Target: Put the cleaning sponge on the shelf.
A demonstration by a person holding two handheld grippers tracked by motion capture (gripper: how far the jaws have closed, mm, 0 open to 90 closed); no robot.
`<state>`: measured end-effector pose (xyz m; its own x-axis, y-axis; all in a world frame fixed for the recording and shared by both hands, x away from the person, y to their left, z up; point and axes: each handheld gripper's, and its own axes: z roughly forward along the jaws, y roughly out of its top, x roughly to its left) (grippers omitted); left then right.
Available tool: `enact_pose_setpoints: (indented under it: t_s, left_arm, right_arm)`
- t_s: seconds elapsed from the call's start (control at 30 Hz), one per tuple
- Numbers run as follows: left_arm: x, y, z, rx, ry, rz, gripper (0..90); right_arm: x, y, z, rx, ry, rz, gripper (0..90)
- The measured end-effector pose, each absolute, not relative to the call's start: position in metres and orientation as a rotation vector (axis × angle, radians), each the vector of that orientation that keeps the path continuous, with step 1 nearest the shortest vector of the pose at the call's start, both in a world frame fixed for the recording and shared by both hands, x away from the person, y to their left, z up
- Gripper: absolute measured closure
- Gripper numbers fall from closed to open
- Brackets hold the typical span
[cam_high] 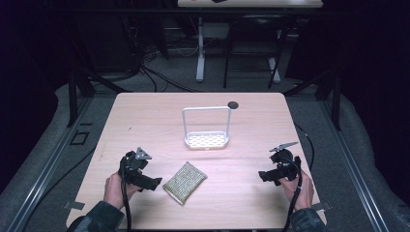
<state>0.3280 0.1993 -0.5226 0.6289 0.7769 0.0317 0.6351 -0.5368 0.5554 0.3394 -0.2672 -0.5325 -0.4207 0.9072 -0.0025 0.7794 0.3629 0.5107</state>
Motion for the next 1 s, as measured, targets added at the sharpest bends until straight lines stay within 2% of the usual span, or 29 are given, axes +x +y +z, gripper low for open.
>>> enact_pose_setpoints:
  t_s: [0.53, 0.73, 1.0]
  left_arm:
    - [0.322, 0.176, -0.519, 2.381, 1.034, 0.340, 0.0]
    - [0.322, 0.166, -0.520, 2.428, 1.001, 0.262, 0.0]
    - [0.328, 0.149, -0.518, 2.504, 0.970, 0.221, 0.0]
  right_arm:
    - [0.339, -0.267, -0.531, 1.489, 2.341, 0.673, 0.9]
    - [0.340, -0.266, -0.532, 1.494, 2.342, 0.672, 1.7]
    - [0.339, -0.264, -0.532, 1.492, 2.355, 0.668, 1.6]
